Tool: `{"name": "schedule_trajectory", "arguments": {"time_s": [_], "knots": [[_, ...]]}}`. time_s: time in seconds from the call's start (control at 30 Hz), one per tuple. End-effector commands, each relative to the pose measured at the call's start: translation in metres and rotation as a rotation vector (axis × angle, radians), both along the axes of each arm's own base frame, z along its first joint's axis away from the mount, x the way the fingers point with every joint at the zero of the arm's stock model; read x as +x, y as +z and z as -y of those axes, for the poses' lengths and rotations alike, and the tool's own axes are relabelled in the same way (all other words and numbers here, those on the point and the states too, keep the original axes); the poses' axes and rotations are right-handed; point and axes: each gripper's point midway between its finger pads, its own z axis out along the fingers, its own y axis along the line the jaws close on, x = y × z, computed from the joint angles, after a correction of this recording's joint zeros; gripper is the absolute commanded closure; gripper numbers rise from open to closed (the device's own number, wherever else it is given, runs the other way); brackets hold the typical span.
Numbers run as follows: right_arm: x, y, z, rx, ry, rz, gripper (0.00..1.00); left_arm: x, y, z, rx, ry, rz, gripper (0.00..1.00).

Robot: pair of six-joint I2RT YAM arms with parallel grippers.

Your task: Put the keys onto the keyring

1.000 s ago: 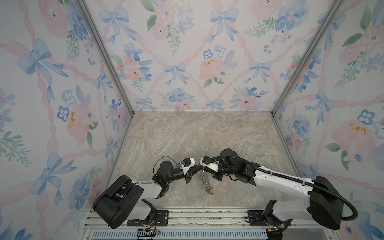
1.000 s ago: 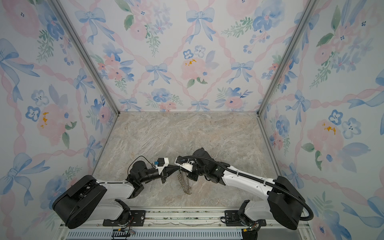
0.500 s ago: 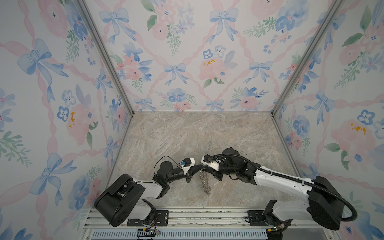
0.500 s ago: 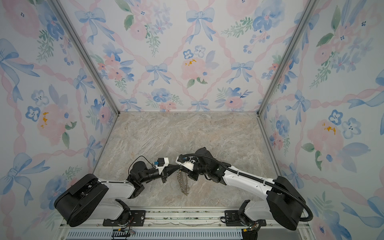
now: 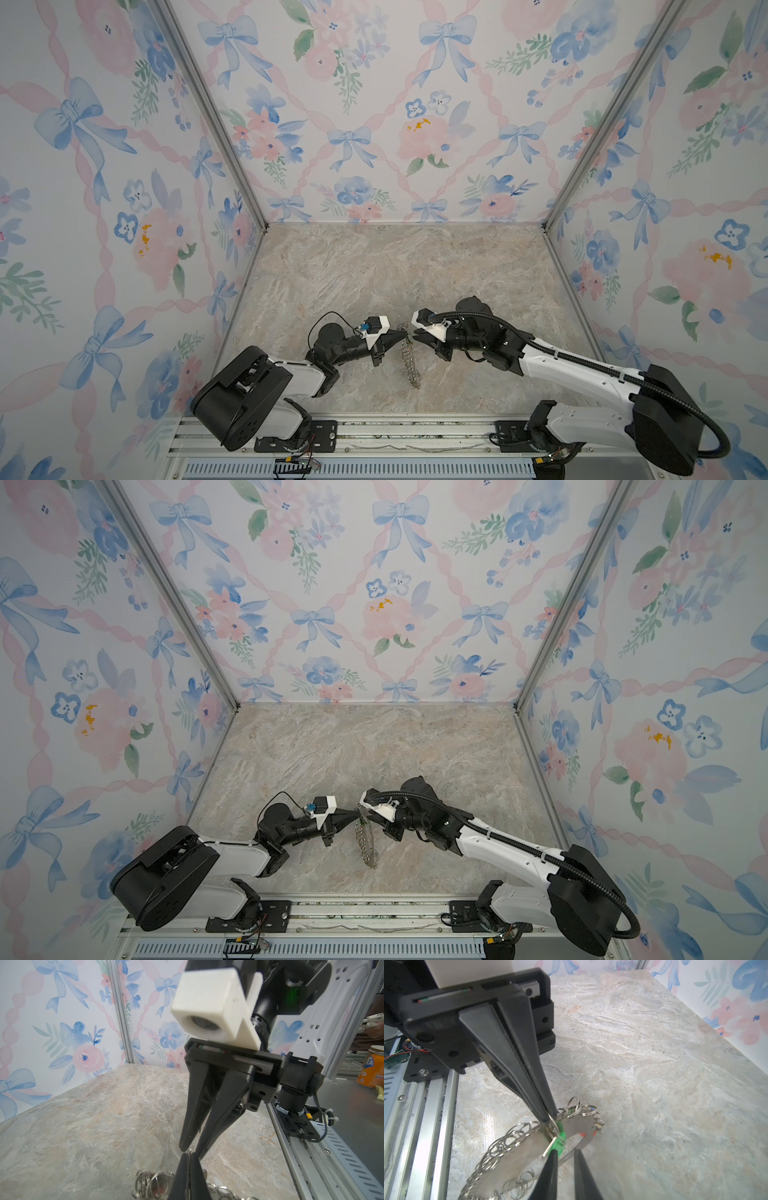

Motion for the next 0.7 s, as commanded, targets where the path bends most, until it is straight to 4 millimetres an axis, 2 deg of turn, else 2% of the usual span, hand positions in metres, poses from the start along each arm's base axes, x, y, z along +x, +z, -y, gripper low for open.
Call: {"name": "schedule_trajectory", "arguments": {"time_s": [0.0,0.2,0.67], "knots": [[-0.008,0.017,-0.001,0.08,0.055,0.057,0.81,-0.011,0.007,0.003,-0.024,-0.066,0.031,1.0],[-0.022,0.02,-0.004,0.12,0.137,0.04,0.81,-0.017,0.01,0.005,-0.034,-0.109,0.043,1.0],[-0.019,0.013,-0.01,0.099,0.141,0.025,0.85,-0.025,0.012,0.006,-0.041,-0.147,0.069,1.0]]}}
